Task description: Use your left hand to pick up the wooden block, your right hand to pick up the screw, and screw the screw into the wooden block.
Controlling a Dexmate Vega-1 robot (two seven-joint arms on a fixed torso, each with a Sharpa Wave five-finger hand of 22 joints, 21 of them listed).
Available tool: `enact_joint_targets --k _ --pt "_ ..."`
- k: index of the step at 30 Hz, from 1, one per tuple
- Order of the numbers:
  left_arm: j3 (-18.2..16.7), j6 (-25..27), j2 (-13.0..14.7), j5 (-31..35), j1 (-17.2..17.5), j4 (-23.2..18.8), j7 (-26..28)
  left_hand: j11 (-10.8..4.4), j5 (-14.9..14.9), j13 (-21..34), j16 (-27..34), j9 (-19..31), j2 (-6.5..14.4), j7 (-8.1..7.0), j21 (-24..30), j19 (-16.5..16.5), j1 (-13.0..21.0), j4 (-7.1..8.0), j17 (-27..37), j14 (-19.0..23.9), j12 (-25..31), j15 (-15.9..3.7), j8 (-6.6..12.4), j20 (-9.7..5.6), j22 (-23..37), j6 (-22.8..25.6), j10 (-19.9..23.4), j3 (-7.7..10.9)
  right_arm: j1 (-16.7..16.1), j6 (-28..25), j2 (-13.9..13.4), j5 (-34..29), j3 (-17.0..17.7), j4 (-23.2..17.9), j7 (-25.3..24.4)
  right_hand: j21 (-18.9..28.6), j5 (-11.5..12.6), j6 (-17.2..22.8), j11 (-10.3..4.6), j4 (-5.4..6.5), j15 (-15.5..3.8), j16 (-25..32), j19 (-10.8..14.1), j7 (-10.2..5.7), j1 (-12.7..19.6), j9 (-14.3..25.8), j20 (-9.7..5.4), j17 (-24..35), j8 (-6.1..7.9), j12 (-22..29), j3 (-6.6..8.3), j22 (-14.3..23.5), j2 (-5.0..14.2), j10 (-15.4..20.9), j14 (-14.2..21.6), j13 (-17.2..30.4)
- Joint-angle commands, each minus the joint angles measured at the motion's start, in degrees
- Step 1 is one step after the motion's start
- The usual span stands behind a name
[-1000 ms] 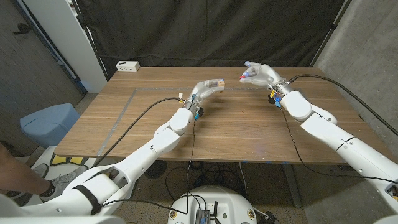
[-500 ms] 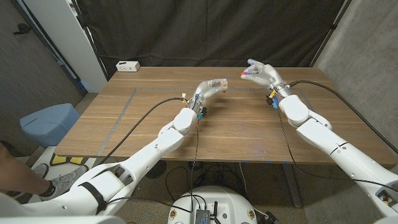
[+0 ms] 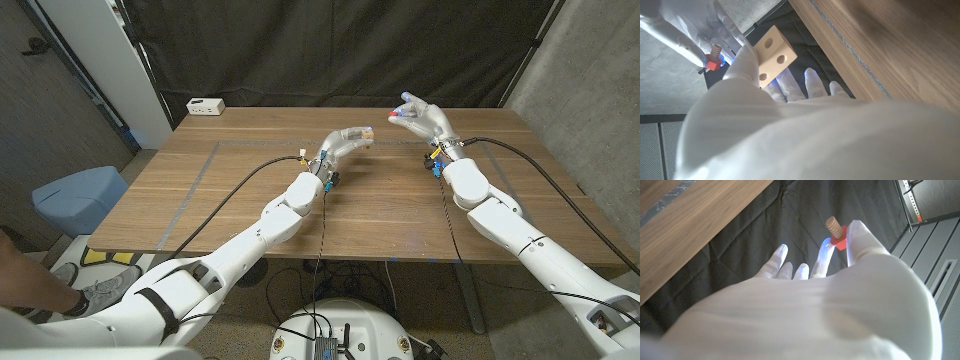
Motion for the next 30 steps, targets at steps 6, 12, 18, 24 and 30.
enact_joint_targets --k 6,12,18,24,30 --pt "0.84 0.4 -1.15 0.05 -0.67 0.92 -0.12 0.04 0.42 3.11 0.33 0.21 0.58 0.35 0.48 0.32 0.29 0.15 0.14 0.76 0.18 -6.08 0.39 0.25 0.31 2.58 0.49 -0.15 -0.52 4.03 4.05 -0.39 -0.18 2.65 -3.76 -0.15 0.39 -0.16 0.21 0.25 -4.74 0.09 0.33 0.44 -0.81 -0.35 -4.46 0.3 0.19 -0.2 0.19 0.09 0.24 0.47 0.73 0.1" --pt "1.05 0.67 -1.25 -0.15 -0.55 0.55 -0.5 0.05 0.44 3.16 0.33 0.22 0.62 0.33 0.48 0.35 0.33 0.11 0.13 0.8 0.11 -6.12 0.36 0.3 0.32 2.54 0.45 -0.19 -0.83 5.54 4.94 -0.08 -0.22 3.59 -4.08 -0.16 0.43 -0.33 0.05 0.27 -4.75 0.11 0.31 0.4 -0.95 -0.4 -4.43 0.35 0.23 -0.23 0.19 0.09 0.28 0.45 0.8 0.1" --pt "1.34 1.08 -1.56 -0.42 -0.44 0.35 -0.93 0.05 0.46 3.22 0.29 0.22 0.68 0.38 0.47 0.36 0.38 0.08 0.13 0.72 0.06 -6.0 0.37 0.26 0.32 2.59 0.45 -0.2 -1.26 6.14 5.56 0.28 -0.16 3.74 -4.35 -0.18 0.49 -0.55 0.13 0.28 -4.68 0.08 0.26 0.23 -1.1 -0.65 -4.33 0.4 0.17 -0.29 0.22 0.1 0.35 0.36 0.74 0.11" --pt "1.51 1.35 -2.07 -0.62 -0.52 0.58 -0.95 0.06 0.49 3.29 0.3 0.23 0.84 0.36 0.45 0.36 0.35 0.13 0.15 0.74 0.01 -5.96 0.33 0.36 0.32 2.51 0.49 -0.23 -1.56 6.73 6.25 0.7 -0.17 4.03 -4.5 -0.21 0.58 -0.66 -0.33 0.25 -4.7 0.1 0.16 0.03 -1.1 -1.0 -4.36 0.46 0.09 -0.41 0.35 0.11 0.57 0.11 0.78 0.11" --pt "1.61 1.78 -2.26 -0.96 -0.45 0.44 -1.18 0.06 0.5 3.34 0.3 0.23 0.84 0.37 0.44 0.36 0.35 0.1 0.13 0.79 -0.04 -5.99 0.31 0.34 0.32 2.48 0.49 -0.28 -1.37 9.21 7.68 0.95 -0.47 6.11 -4.69 -0.22 0.7 -1.34 -0.13 0.11 -4.72 0.07 0.1 -0.25 -0.88 -1.38 -4.37 0.49 -0.21 -0.49 0.57 0.11 0.8 -0.12 0.78 0.11"
